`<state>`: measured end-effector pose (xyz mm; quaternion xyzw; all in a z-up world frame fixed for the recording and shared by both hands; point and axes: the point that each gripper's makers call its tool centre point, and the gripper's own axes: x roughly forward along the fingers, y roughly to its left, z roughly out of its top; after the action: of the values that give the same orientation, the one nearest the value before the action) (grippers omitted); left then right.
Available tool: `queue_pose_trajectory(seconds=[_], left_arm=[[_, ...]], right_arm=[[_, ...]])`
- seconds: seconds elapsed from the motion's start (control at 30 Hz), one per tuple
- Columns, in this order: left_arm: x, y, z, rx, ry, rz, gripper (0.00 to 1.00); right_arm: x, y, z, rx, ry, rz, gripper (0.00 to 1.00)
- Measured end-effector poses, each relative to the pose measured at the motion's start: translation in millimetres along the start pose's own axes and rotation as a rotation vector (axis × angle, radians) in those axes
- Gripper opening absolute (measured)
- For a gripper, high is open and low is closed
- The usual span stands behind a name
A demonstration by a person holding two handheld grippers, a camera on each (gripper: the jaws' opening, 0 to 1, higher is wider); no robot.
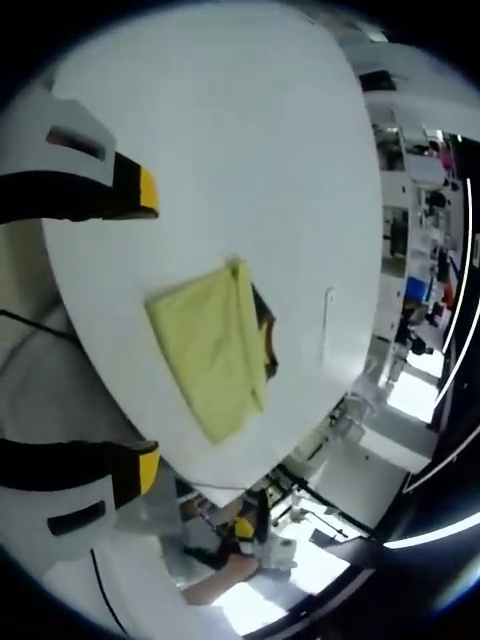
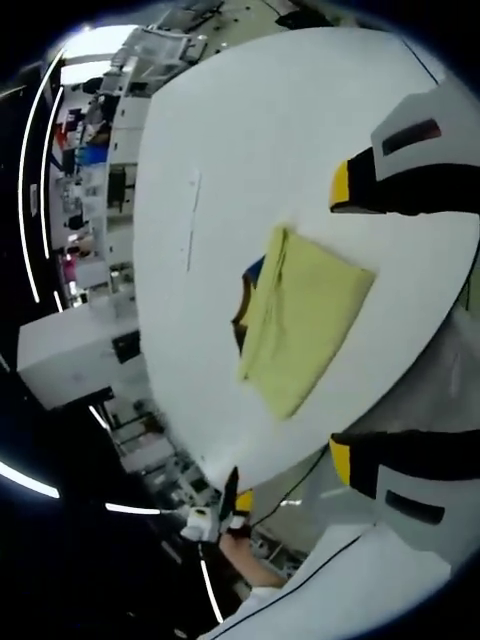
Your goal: Fold the garment on the visible template until the final outline fits inside the template.
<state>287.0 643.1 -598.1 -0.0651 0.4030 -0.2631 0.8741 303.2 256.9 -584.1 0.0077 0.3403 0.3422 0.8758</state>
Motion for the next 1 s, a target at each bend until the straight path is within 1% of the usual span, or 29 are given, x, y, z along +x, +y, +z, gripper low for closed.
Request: queue_pose_trajectory(seconds=[0.1,0.23,0.37,0.5,0.57,0.67,0.8,1.0], left_arm=[[-4,-0.3,-4.6,-0.008,0.002,0.002,0.88],[-10,-0.3,-10.8,-0.023,0.002,0.013,0.88],[-16,-1.0,-15.0,-0.027,0.000,0.019,0.88],[-24,-0.3,-20.1,-0.038,-0.007,0.031,0.88],[-26,-0.8,-21.6,-0.045,-0.012,0.032,0.88],[-25,-2.6,-24.3,-0.049,-0.010,0.029,0.87],[-19,-4.6,-26.0,-0.049,0.001,0.024,0.87],[-14,-9.5,-21.2,-0.036,0.005,0.009,0.87]], right_arm=[[-4,-2,-5.2,0.003,0.006,-0.016,0.95],[-10,0,-7.0,0.024,-0.009,-0.022,0.99],[-16,5,-10.1,0.052,-0.025,-0.024,1.00],[-20,12,-19.5,0.063,-0.013,-0.021,1.00],[-21,12,-23.3,0.065,-0.008,-0.025,1.00],[-23,10,-27.1,0.083,-0.011,-0.026,1.00],[-24,9,-28.6,0.084,-0.005,-0.032,1.00],[-26,8,-24.8,0.081,-0.014,-0.031,1.00]])
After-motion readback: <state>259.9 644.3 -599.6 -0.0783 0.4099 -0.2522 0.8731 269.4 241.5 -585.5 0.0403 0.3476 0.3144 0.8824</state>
